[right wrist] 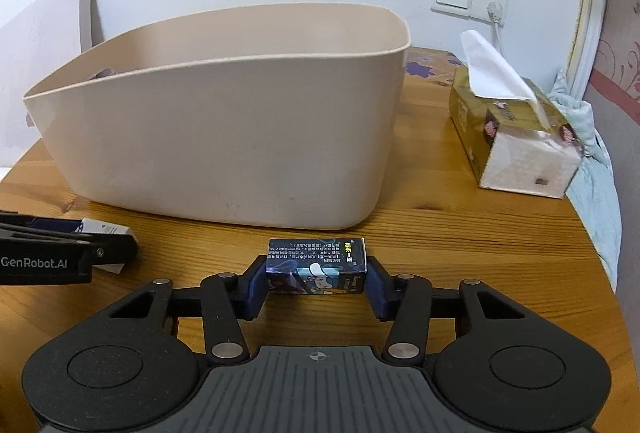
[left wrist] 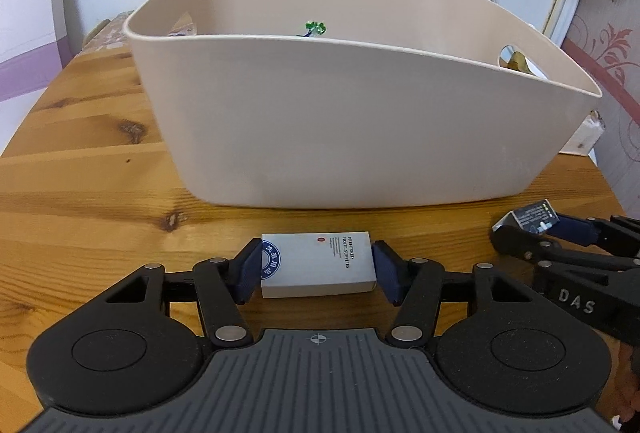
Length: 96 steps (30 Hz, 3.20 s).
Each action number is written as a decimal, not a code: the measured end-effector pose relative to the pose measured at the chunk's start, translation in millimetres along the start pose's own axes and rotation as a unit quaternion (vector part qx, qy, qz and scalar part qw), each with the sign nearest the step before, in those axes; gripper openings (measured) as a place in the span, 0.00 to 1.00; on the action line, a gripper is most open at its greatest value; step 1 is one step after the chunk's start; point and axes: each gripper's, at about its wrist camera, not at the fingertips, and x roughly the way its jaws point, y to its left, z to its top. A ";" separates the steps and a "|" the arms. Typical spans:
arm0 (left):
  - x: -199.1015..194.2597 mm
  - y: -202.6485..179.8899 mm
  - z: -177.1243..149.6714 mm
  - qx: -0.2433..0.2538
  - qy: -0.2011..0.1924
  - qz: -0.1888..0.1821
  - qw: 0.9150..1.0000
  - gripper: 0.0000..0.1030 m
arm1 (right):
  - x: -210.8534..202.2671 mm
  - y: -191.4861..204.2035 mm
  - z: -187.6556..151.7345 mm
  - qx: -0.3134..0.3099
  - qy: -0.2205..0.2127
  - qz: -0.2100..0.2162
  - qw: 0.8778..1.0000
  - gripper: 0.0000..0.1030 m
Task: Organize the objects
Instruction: 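Carry the white box and dark box over the bin with both tools, then open both tools to drop the white box and dark box into the bin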
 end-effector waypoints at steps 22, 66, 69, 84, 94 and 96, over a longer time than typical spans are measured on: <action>-68.6 11.5 -1.4 0.014 -0.063 -0.018 0.998 0.58 | -82.8 0.6 18.9 -0.010 -0.091 0.001 0.996 0.45; -22.1 -20.7 99.6 0.082 -0.088 0.029 0.992 0.58 | -42.1 -8.8 114.0 -0.023 -0.132 0.010 0.991 0.46; -9.7 -22.5 102.7 0.082 -0.071 0.028 0.994 0.58 | -29.6 -11.1 115.1 -0.018 -0.111 0.019 0.993 0.46; 21.4 -17.4 102.5 0.078 -0.005 0.022 0.997 0.59 | 2.0 -1.9 106.2 -0.050 -0.052 0.008 0.997 0.55; -0.2 -11.7 101.4 0.058 -0.021 0.028 0.998 0.85 | -17.0 -3.9 109.0 -0.033 -0.063 0.017 0.997 0.85; -6.0 -10.9 100.6 0.057 -0.023 0.033 0.998 0.87 | -23.1 -4.6 108.9 -0.028 -0.068 0.019 0.997 0.94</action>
